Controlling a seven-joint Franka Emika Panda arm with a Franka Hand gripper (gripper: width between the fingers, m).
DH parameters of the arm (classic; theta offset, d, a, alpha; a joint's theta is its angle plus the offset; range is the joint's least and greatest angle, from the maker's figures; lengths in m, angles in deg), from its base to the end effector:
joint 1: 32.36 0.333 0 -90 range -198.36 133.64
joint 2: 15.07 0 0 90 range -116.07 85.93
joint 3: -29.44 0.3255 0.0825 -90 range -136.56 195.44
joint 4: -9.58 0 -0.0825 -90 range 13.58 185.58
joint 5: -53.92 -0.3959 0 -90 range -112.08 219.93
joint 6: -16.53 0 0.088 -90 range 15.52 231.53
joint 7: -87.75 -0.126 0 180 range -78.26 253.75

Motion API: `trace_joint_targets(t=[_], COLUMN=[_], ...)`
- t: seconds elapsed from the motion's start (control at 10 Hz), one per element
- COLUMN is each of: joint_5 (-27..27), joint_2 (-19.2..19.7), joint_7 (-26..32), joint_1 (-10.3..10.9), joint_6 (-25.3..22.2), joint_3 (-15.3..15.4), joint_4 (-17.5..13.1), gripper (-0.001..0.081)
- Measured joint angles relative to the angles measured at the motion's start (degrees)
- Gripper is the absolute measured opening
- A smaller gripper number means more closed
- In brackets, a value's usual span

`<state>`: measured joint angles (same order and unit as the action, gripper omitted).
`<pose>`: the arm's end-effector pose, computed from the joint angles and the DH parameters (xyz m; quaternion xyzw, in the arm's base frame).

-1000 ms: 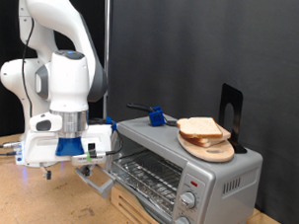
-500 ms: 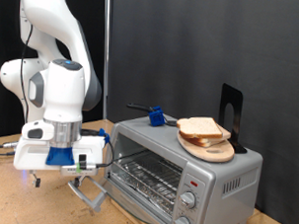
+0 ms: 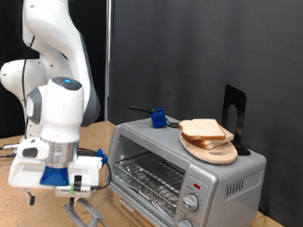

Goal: Make a piece of toast with the oven

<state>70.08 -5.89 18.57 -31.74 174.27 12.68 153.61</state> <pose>0.4652 -0.1290 0.2086 0.8144 -0.5732 0.0718 0.0552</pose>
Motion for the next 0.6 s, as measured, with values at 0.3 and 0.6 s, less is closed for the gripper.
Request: trace_joint_targets(t=[0.3, 0.6], joint_5=[0.74, 0.17], joint_2=[4.56, 6.97], joint_7=[-1.59, -1.95], joint_1=[0.07, 0.69], joint_6=[3.65, 5.60], joint_3=[-0.38, 0.90], joint_4=[-1.02, -1.68], gripper=[0.0806, 0.0806])
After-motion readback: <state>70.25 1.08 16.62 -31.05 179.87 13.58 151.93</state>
